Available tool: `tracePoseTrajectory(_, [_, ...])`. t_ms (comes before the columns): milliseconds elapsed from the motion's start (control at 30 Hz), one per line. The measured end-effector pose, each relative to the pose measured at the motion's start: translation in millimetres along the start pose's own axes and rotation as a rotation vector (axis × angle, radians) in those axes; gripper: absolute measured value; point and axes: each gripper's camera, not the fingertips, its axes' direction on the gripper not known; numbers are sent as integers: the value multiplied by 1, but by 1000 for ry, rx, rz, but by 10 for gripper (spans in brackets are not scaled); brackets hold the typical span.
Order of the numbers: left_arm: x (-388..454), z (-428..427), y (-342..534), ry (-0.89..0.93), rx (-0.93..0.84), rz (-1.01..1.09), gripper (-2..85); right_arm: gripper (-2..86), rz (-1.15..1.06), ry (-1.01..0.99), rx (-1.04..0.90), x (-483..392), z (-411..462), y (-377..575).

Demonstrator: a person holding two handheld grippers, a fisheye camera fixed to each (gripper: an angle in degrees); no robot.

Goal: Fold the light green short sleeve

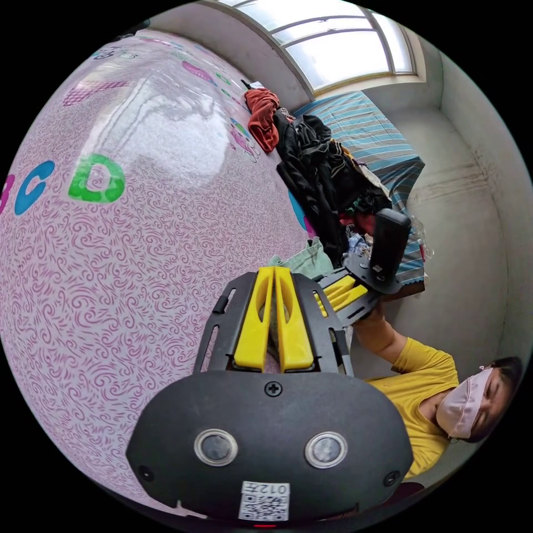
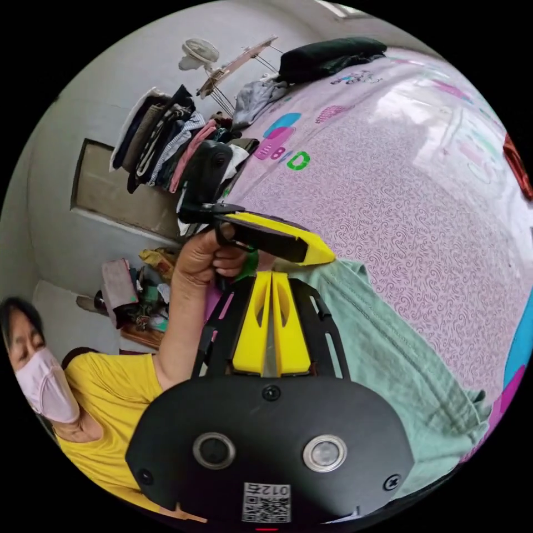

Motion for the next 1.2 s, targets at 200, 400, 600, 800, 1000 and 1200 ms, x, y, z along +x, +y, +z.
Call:
tracePoseTrajectory(200, [-3, 1, -1, -2, -1, 0, 5, 7, -48, -189, -91, -51, 5, 77])
tracePoseTrajectory(400, [-8, 0, 0, 13, 2, -5, 4, 7, -91, -133, -251, -99, 53, 139])
tracePoseTrajectory(600, [-12, -1, 0, 28, 4, -11, 3, 7, -93, -180, -301, -118, 41, 177])
tracePoseTrajectory(800, [-14, -3, 0, 31, 4, -13, 4, 7, -46, -193, -137, -112, -5, 168])
tracePoseTrajectory(1000, [-14, -6, 0, 34, 4, -15, 4, 6, -148, -227, -271, -161, 8, 182])
tracePoseTrajectory(1200, [-13, -10, 1, 33, 4, -16, 4, 6, 19, -88, 14, -127, -117, 220])
